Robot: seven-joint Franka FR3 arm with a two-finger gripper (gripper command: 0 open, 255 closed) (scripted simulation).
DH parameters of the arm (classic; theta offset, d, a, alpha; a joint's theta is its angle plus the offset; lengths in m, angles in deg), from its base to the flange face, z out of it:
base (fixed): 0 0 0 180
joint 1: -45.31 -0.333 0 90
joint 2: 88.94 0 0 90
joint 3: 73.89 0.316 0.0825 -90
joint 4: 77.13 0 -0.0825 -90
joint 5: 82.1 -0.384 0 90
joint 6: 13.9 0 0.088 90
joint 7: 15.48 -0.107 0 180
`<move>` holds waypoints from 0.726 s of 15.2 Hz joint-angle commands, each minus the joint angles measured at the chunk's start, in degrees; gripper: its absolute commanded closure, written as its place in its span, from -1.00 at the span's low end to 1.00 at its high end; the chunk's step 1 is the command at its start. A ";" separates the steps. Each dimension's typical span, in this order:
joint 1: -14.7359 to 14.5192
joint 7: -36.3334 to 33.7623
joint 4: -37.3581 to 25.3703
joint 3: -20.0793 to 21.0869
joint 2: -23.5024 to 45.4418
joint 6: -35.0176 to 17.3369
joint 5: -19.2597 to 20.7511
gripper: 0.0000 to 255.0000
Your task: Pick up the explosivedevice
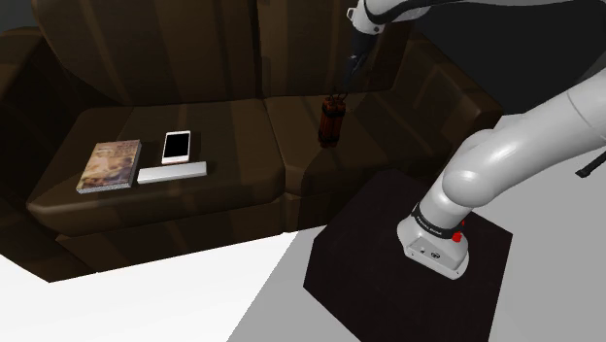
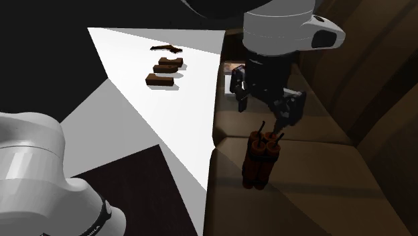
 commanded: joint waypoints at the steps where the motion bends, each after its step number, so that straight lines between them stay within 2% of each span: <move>1: -0.23 1.79 -0.28 -1.16 3.67 -2.56 -0.56 -1.00; 9: -0.25 2.47 3.80 -1.80 6.28 -9.10 -0.86 -1.00; 11: -0.25 2.47 3.81 -1.80 6.28 -9.10 -0.86 -1.00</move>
